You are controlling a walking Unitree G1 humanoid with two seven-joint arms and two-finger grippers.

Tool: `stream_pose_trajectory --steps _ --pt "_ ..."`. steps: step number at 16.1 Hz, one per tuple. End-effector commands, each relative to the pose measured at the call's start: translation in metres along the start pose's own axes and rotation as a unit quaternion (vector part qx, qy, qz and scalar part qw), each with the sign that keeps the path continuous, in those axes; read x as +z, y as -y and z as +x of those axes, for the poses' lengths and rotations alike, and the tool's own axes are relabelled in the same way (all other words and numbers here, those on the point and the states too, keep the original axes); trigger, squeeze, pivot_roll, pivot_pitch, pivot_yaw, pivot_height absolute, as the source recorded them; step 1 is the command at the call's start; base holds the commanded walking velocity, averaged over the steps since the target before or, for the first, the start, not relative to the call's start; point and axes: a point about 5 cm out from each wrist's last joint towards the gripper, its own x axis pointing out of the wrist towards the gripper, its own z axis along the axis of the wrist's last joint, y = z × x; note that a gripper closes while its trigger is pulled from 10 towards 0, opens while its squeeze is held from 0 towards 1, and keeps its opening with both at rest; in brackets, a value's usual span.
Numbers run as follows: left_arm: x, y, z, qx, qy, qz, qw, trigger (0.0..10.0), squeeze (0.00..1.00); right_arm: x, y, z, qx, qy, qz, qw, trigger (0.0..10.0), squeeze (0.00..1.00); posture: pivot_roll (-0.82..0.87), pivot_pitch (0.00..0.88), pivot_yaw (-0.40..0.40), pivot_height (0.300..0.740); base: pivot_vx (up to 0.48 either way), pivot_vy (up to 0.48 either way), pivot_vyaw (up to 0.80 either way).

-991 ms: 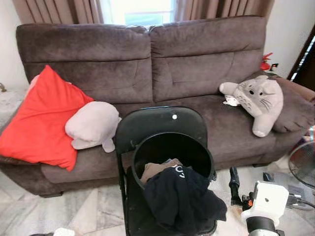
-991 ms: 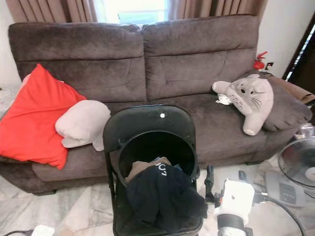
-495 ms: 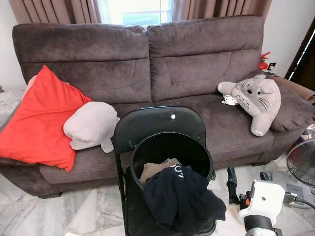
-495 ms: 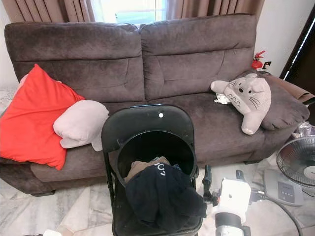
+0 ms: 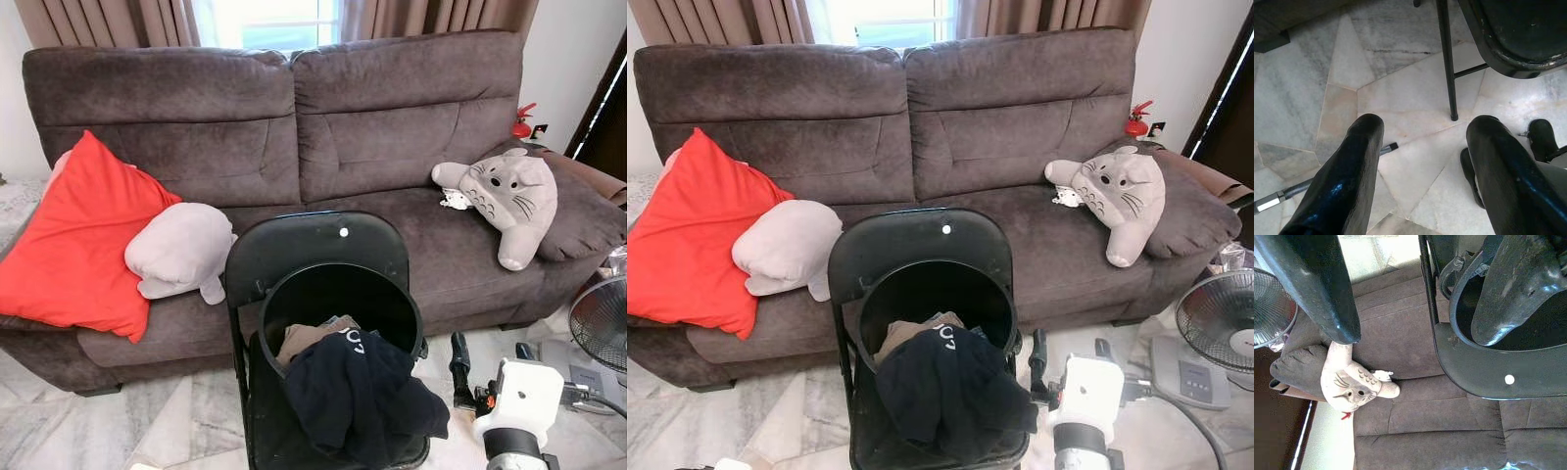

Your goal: Hang hanger

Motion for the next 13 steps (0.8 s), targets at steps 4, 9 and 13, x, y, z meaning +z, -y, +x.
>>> stream_pose_trajectory --steps 4,9,13 --pt "-0.003 0.001 0.0 0.003 -0.009 -0.007 1.0 10.0 0.0 -0.001 -0.012 0.012 0.08 -0.005 -0.016 0.997 10.0 0.0 -0.04 0.0 0.063 0.74 0.0 0.0 0.0" --pt "-0.002 0.003 0.0 0.003 -0.005 -0.012 1.0 10.0 0.0 0.031 -0.056 0.0 0.334 0.062 -0.033 0.94 10.0 0.0 -0.04 0.0 0.058 0.74 0.0 0.0 0.0" --pt "-0.001 0.006 0.001 -0.002 0.0 -0.018 1.0 10.0 0.0 0.025 -0.046 0.004 0.21 0.061 -0.029 0.975 10.0 0.0 -0.05 0.006 0.059 0.74 0.0 0.0 0.0"
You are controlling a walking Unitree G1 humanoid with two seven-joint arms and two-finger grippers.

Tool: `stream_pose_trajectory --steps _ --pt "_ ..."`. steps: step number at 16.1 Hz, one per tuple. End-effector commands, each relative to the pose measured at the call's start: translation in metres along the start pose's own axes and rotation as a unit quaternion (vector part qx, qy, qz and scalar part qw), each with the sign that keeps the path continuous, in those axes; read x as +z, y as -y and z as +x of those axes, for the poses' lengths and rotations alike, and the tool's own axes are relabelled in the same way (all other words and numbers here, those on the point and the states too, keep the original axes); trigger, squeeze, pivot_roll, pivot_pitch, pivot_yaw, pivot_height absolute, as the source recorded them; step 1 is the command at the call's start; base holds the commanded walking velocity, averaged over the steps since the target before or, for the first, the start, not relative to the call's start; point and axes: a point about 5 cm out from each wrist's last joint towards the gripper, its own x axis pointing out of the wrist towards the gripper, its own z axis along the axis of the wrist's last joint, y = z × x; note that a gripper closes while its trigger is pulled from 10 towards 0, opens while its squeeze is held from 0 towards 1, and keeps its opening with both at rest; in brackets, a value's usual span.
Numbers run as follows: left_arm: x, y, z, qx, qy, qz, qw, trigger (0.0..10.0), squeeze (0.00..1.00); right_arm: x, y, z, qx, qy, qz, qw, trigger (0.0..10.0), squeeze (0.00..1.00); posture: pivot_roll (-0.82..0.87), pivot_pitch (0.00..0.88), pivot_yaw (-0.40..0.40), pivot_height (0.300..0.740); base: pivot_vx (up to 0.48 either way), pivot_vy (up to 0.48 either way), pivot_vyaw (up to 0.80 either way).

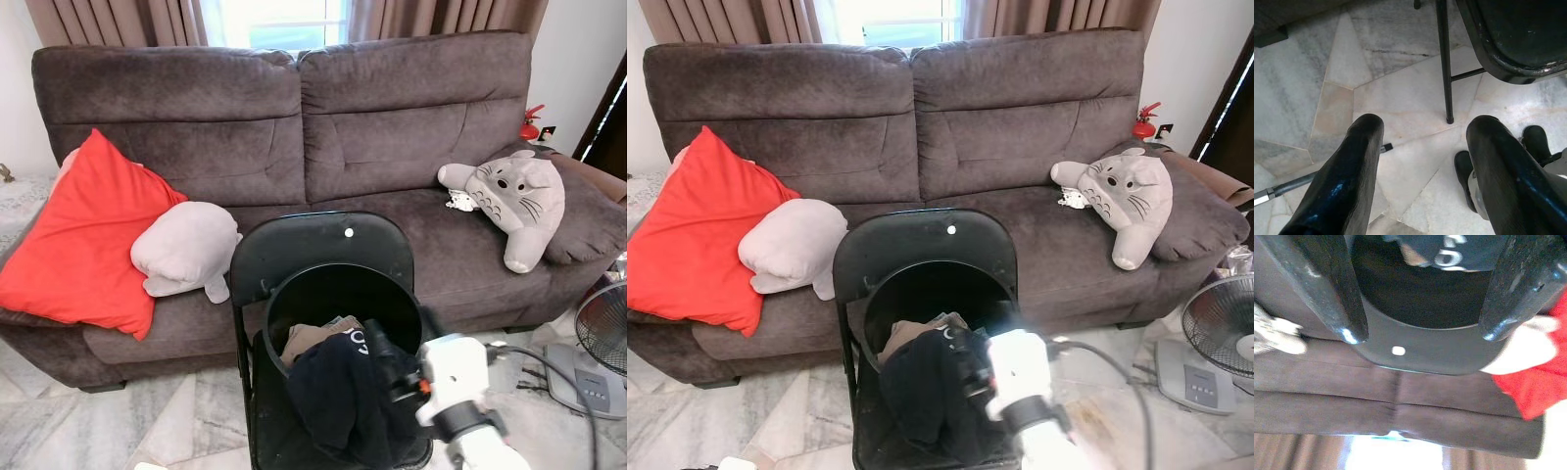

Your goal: Hang hanger

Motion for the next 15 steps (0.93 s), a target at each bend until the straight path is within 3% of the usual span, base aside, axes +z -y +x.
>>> stream_pose_trajectory --steps 1,4,7,12,15 --pt "-0.003 0.0 -0.001 -0.001 -0.006 -0.002 1.0 10.0 0.0 -0.003 0.004 -0.002 -0.033 -0.006 0.008 0.999 10.0 0.0 -0.05 0.007 0.06 0.74 0.0 0.0 0.0" --pt "-0.002 0.001 -0.001 -0.002 -0.005 -0.004 1.0 10.0 0.0 -0.007 0.022 -0.002 -0.107 -0.019 0.034 0.993 10.0 0.0 -0.05 0.007 0.057 0.74 0.0 0.0 0.0" --pt "-0.002 0.001 0.0 -0.001 -0.004 -0.005 1.0 10.0 0.0 -0.012 0.042 -0.005 -0.192 -0.03 0.068 0.979 10.0 0.0 -0.05 0.005 0.056 0.74 0.0 0.0 0.0" --pt "-0.003 0.002 0.0 0.003 -0.01 -0.012 1.0 10.0 0.0 -0.014 0.04 -0.007 -0.198 -0.036 0.074 0.977 10.0 0.0 -0.05 0.007 0.057 0.74 0.0 0.0 0.0" --pt "-0.002 0.001 0.001 0.003 -0.01 -0.011 1.0 10.0 0.0 -0.014 0.035 -0.006 -0.186 -0.036 0.074 0.979 10.0 0.0 -0.05 0.006 0.059 0.74 0.0 0.328 0.0"
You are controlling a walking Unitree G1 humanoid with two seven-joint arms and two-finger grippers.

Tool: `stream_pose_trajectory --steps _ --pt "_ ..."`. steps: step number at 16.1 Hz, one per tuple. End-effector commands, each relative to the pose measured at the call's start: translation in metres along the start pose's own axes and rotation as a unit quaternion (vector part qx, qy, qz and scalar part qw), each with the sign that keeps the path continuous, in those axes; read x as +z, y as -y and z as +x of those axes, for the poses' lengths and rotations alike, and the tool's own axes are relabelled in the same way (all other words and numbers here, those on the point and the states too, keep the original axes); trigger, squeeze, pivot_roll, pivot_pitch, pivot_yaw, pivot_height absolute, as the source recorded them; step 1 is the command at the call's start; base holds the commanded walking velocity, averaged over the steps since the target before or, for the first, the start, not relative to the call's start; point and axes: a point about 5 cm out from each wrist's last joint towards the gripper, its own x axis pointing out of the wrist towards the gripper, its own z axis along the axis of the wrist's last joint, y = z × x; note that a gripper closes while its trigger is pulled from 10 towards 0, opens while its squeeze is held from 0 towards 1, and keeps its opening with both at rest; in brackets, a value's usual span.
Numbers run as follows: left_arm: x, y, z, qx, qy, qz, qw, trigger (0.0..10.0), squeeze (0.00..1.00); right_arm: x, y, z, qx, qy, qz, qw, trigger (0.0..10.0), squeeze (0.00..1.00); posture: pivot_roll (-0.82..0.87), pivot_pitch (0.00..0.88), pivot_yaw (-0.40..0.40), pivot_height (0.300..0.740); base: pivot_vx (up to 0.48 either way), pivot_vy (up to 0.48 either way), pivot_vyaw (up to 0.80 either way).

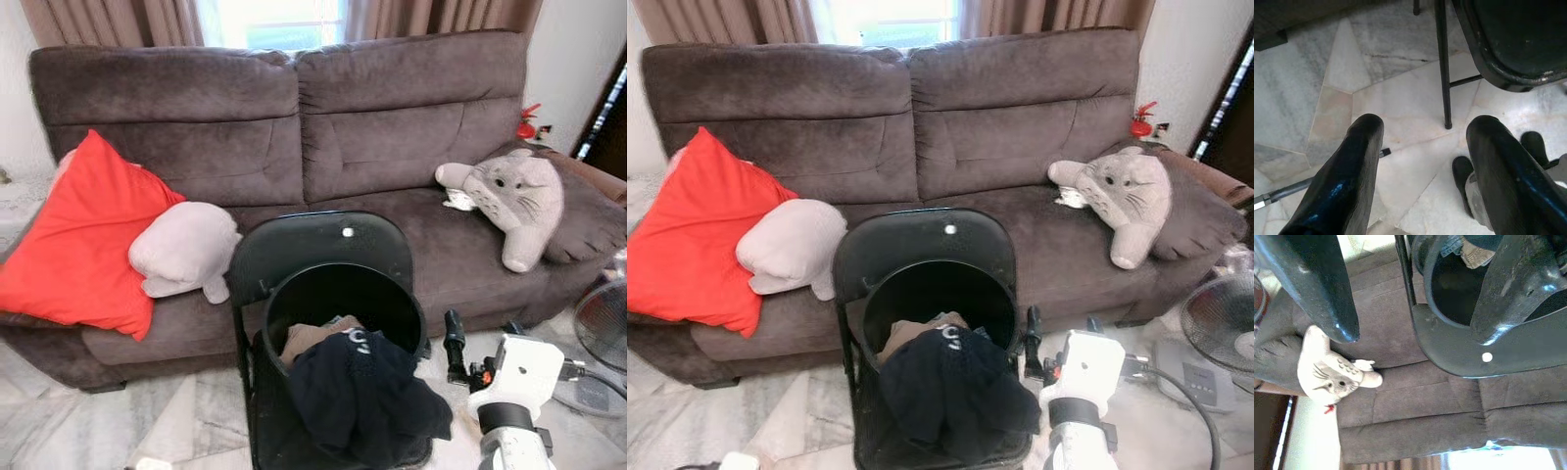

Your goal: Hang hanger

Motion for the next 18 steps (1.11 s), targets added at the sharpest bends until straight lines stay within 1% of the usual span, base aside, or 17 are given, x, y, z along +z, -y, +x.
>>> stream_pose_trajectory --steps 1,6,12,15,16,17,18 --pt "-0.008 -0.003 -0.003 0.006 -0.018 -0.005 1.0 10.0 0.0 -0.002 -0.006 -0.001 0.011 -0.007 0.004 1.0 10.0 0.0 -0.05 0.006 0.059 0.74 0.0 0.33 0.0" --pt "-0.008 -0.002 -0.003 0.004 -0.018 -0.006 1.0 10.0 0.0 -0.003 -0.007 -0.002 0.016 -0.011 0.0 1.0 10.0 0.0 -0.05 0.01 0.057 0.74 0.0 0.295 0.0" --pt "-0.008 0.0 -0.003 0.0 -0.015 -0.001 1.0 10.0 0.0 -0.009 -0.009 -0.006 0.025 -0.024 -0.004 0.999 10.0 0.0 -0.05 0.013 0.057 0.74 0.0 0.0 0.0" --pt "-0.007 0.0 -0.002 -0.001 -0.016 0.001 1.0 10.0 0.0 -0.013 -0.018 -0.008 0.07 -0.043 -0.01 0.997 10.0 0.0 -0.05 0.013 0.058 0.74 0.0 0.0 0.0" --pt "-0.007 0.001 -0.002 -0.002 -0.016 0.001 1.0 10.0 0.0 -0.017 -0.025 -0.009 0.104 -0.056 -0.007 0.993 10.0 0.0 -0.05 0.013 0.058 0.74 0.0 0.0 0.0" --pt "-0.007 0.001 -0.002 -0.004 -0.017 0.002 1.0 10.0 0.0 -0.021 -0.04 -0.014 0.182 -0.071 -0.012 0.981 10.0 0.0 -0.06 0.013 0.06 0.74 0.0 0.0 0.0" --pt "-0.007 0.002 -0.002 -0.006 -0.018 0.003 1.0 10.0 0.0 -0.024 -0.051 -0.019 0.235 -0.083 -0.01 0.968 10.0 0.0 -0.05 0.012 0.056 0.74 0.0 0.0 0.0"
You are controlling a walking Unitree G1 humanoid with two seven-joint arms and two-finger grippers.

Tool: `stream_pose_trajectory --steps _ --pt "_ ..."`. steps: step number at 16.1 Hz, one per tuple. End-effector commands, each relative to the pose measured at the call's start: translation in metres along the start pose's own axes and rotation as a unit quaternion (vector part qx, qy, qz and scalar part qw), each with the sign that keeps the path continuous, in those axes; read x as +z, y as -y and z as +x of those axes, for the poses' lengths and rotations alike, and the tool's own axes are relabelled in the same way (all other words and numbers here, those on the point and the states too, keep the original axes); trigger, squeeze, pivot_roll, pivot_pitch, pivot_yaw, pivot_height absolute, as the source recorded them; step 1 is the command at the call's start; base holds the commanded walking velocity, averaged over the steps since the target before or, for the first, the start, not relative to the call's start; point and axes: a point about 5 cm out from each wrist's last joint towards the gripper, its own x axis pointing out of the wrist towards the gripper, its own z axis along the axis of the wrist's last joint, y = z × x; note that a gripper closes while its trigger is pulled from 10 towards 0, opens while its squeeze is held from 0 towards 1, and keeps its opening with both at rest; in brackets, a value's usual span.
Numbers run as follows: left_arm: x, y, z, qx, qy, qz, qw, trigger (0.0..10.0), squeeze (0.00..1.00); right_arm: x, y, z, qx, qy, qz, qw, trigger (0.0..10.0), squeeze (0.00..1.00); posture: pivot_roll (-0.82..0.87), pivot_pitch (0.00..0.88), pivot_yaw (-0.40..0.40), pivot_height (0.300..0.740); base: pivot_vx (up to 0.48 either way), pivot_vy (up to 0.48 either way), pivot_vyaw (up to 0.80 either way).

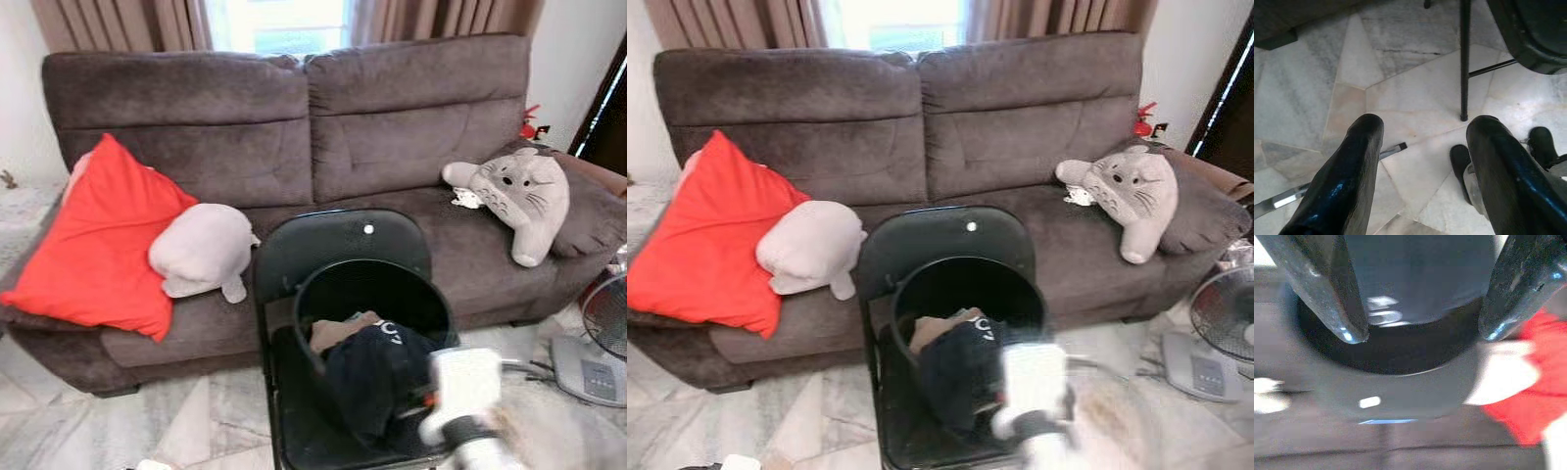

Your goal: Hang hanger

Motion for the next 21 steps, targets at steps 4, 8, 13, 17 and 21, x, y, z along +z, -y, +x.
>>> stream_pose_trajectory --steps 4,8,13,17,21 --pt "-0.006 0.001 -0.002 -0.001 -0.015 0.0 1.0 10.0 0.0 -0.013 -0.008 -0.01 0.062 -0.04 0.07 0.995 10.0 0.0 -0.05 0.014 0.05 0.74 0.0 0.0 0.0" --pt "-0.008 0.002 -0.002 -0.004 -0.021 0.002 1.0 10.0 0.0 -0.04 -0.004 -0.023 0.048 -0.123 0.072 0.989 10.0 0.0 -0.06 0.016 0.053 0.74 0.0 0.0 0.0" --pt "-0.007 0.003 -0.001 -0.004 -0.017 0.001 1.0 10.0 0.0 -0.056 0.006 -0.024 0.0 -0.196 0.06 0.979 10.0 0.0 -0.06 0.016 0.048 0.74 0.0 0.0 0.0" --pt "-0.008 0.005 -0.001 -0.006 -0.019 0.0 1.0 10.0 0.0 -0.061 0.012 -0.025 -0.012 -0.212 0.06 0.975 10.0 0.0 -0.05 0.018 0.045 0.74 0.0 0.0 0.0" --pt "-0.009 0.005 -0.002 -0.006 -0.02 -0.001 1.0 10.0 0.0 -0.061 0.012 -0.025 -0.02 -0.224 0.049 0.973 10.0 0.0 -0.05 0.019 0.044 0.74 0.0 0.0 0.0"
